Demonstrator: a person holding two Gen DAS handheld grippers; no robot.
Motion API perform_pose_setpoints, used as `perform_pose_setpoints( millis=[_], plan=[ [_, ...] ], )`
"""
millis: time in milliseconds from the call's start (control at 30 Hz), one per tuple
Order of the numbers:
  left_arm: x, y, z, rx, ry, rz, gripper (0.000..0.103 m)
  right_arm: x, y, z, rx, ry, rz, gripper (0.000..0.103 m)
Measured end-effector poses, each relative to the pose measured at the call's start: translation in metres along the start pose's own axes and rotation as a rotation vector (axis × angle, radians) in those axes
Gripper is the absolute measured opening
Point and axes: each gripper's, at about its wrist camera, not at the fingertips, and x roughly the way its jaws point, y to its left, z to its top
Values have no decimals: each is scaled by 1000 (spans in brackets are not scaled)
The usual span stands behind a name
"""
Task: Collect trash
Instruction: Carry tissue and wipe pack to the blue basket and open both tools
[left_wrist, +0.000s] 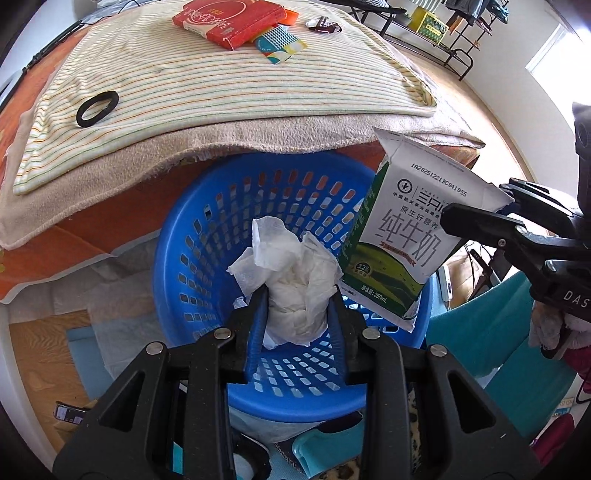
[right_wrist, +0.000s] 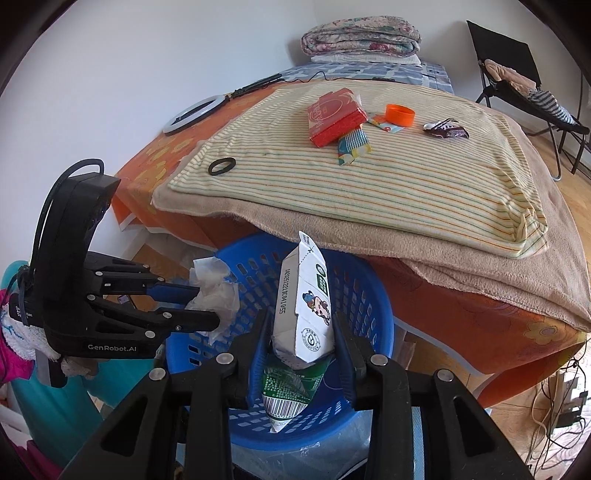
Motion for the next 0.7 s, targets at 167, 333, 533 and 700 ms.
perform_pose_setpoints(
  millis=[167, 333, 533, 700],
  plan=[
    [3, 1, -1, 0, 8, 11, 52, 4, -2, -2, 12, 20, -2, 41],
    [5, 4, -3, -8, 17, 19, 54, 2, -5, -1, 34, 9, -16, 66],
    [3, 8, -1, -23, 13, 26, 54, 4, -10, 1, 64, 17, -23, 81],
    [0, 11, 2, -32, 2, 36, 64, 4, -12, 2, 75, 19, -45, 91]
  ],
)
